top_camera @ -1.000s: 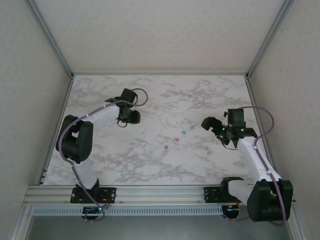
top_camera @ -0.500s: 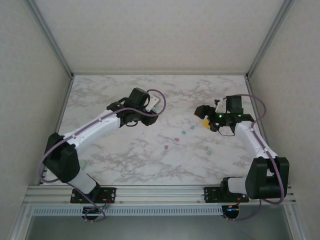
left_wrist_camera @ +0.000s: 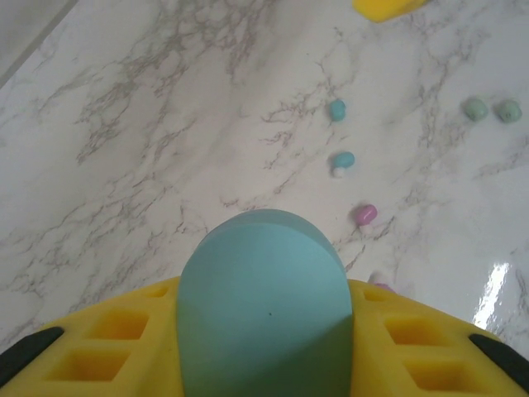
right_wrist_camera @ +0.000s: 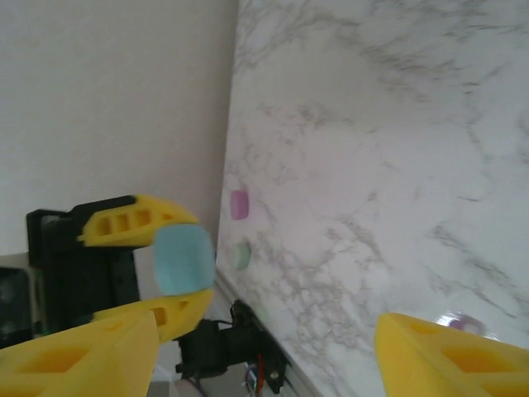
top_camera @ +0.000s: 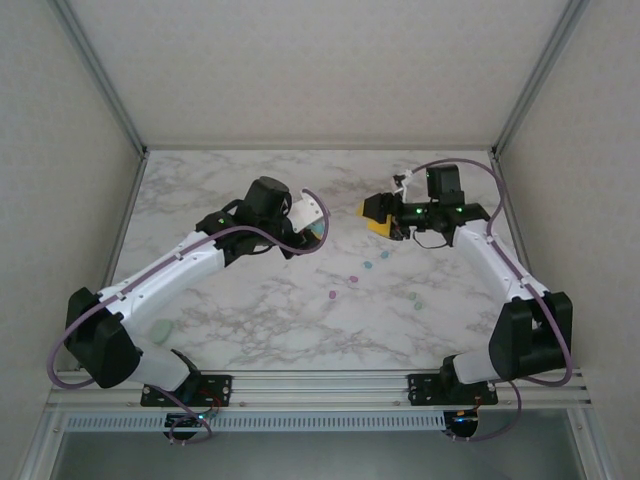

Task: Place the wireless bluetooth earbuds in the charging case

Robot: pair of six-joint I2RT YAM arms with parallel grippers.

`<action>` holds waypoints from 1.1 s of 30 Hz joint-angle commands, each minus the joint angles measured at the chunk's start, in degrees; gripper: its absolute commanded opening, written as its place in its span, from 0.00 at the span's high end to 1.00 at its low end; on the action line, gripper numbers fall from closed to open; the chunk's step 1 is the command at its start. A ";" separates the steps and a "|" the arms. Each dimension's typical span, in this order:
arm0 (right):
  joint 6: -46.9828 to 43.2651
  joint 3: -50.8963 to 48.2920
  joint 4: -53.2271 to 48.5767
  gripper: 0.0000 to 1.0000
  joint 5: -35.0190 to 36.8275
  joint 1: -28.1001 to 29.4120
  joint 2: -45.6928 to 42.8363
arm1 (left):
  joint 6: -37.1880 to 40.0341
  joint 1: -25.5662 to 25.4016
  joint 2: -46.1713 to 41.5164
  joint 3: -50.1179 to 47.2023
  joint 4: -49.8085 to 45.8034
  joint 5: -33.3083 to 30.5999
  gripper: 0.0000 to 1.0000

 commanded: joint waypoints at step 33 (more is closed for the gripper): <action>-3.72 12.11 -3.47 0.49 -7.45 13.96 12.25 | 5.38 -0.60 -0.90 5.00 -4.69 4.24 0.80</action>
